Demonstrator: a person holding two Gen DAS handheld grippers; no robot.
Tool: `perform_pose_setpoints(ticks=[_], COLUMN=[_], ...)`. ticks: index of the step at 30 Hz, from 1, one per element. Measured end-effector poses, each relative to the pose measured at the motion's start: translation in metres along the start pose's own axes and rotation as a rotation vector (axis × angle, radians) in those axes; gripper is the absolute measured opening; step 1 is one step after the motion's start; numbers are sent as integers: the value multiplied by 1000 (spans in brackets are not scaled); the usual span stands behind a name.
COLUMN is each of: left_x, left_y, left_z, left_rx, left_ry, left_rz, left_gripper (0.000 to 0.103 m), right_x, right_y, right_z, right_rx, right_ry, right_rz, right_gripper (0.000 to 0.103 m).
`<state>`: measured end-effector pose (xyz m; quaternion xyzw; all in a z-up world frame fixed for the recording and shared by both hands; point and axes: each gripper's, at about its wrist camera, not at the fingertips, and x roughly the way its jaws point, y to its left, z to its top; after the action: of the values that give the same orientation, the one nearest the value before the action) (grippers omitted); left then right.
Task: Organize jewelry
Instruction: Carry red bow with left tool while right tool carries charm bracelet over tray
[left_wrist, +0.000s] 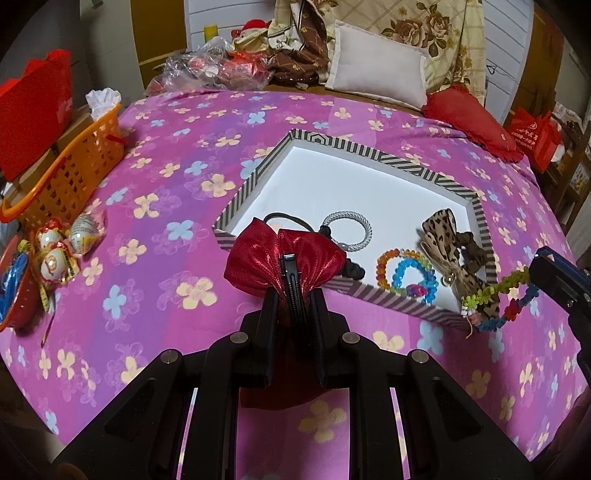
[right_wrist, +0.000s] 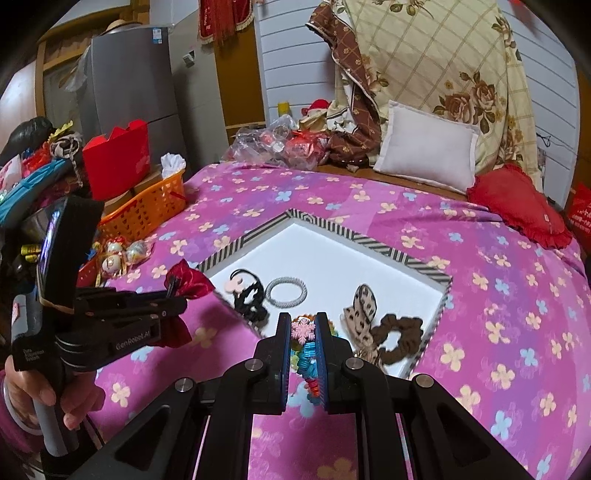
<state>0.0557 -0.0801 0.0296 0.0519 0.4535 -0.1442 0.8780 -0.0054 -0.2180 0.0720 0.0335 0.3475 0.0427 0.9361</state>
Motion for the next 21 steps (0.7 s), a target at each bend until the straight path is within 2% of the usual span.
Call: perform_pose_setpoints(ticks=[10, 21], left_x=[27, 70], left_y=[-21, -40], left_z=[27, 40], left_rx=[29, 51], left_ry=[-1, 34], left_rz=[13, 27], left_gripper=[16, 16], right_x=[36, 86], right_y=[-9, -34], right_z=[17, 7], right_rx=[15, 85], right_ry=[21, 97], right_rz=[13, 27], right_gripper=[11, 12])
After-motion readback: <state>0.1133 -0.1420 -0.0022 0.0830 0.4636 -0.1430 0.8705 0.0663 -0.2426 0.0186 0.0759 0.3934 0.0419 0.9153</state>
